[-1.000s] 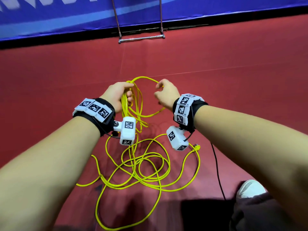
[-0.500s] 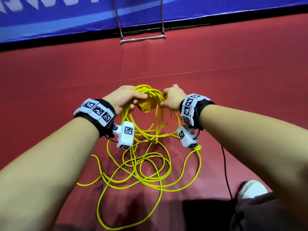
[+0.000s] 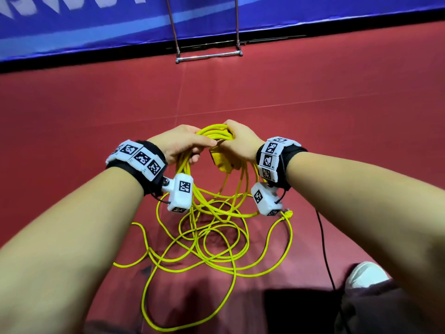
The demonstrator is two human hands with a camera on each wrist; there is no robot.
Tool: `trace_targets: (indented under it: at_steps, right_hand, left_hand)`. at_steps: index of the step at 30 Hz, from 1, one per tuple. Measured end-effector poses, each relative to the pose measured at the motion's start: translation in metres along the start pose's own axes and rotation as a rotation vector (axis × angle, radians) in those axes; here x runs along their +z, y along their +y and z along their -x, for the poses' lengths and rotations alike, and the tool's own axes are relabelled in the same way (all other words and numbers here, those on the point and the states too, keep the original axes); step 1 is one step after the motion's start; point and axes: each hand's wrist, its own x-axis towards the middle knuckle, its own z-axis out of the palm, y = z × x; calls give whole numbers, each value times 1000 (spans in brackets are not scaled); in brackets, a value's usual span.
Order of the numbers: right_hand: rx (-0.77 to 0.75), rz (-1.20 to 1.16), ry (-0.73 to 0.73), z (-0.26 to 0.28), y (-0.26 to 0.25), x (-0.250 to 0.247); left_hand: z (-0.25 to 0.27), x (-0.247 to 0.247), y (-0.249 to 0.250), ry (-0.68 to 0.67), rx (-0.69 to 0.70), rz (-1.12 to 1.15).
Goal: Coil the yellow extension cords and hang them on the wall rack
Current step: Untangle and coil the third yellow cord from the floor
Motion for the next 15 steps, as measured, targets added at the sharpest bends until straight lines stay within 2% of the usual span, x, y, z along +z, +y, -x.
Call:
trace_targets:
  at_steps: [4, 7, 10, 12, 15]
  right_hand:
    - [-6, -33, 33, 3, 0, 0]
    - [-14, 44, 94, 5, 0, 0]
    - [12, 249, 186, 1, 2, 1]
    - [39, 404, 201, -2, 3, -1]
    - [3, 658, 186, -1, 2, -6]
  left_hand:
    - [2, 0, 1, -70, 0, 93]
    - [4, -1, 0, -109, -14, 124]
    - [3, 0, 3, -101, -42, 132]
    - [3, 3, 9, -56, -60, 105]
    - [0, 9, 17, 3, -74, 40]
